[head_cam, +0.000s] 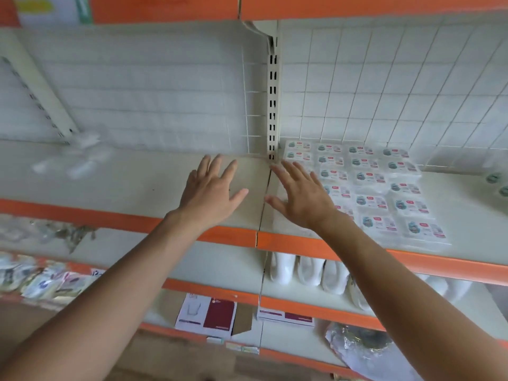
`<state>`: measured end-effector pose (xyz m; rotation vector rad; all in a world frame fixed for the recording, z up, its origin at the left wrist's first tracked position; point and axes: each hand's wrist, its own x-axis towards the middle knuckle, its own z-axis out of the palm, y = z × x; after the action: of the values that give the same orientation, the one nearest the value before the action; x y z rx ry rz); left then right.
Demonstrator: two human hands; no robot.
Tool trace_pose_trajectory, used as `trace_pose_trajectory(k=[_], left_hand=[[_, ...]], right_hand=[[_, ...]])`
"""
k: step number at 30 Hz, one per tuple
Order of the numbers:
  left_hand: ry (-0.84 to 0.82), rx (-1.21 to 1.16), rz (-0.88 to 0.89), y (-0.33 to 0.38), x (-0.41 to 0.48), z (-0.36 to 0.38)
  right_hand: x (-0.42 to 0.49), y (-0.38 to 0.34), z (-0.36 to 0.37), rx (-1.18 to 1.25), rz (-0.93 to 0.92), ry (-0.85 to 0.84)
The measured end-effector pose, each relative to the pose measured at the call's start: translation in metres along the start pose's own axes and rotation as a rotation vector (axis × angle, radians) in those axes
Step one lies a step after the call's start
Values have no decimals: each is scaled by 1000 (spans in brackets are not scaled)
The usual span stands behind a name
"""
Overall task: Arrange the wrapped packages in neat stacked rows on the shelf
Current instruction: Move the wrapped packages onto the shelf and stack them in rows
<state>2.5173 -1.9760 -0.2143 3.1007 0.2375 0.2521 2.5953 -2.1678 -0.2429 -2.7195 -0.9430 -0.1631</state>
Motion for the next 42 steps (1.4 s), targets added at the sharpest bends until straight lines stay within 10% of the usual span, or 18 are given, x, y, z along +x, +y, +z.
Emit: trace_pose_trajectory(k=[23,42], left_hand=[[-29,-83,-241,-395,-37,0],[-57,-132,-263,-538,37,69]], right_hand=[[183,-341,107,36,-169,-76],[342,-424,231,111,-283,-265]])
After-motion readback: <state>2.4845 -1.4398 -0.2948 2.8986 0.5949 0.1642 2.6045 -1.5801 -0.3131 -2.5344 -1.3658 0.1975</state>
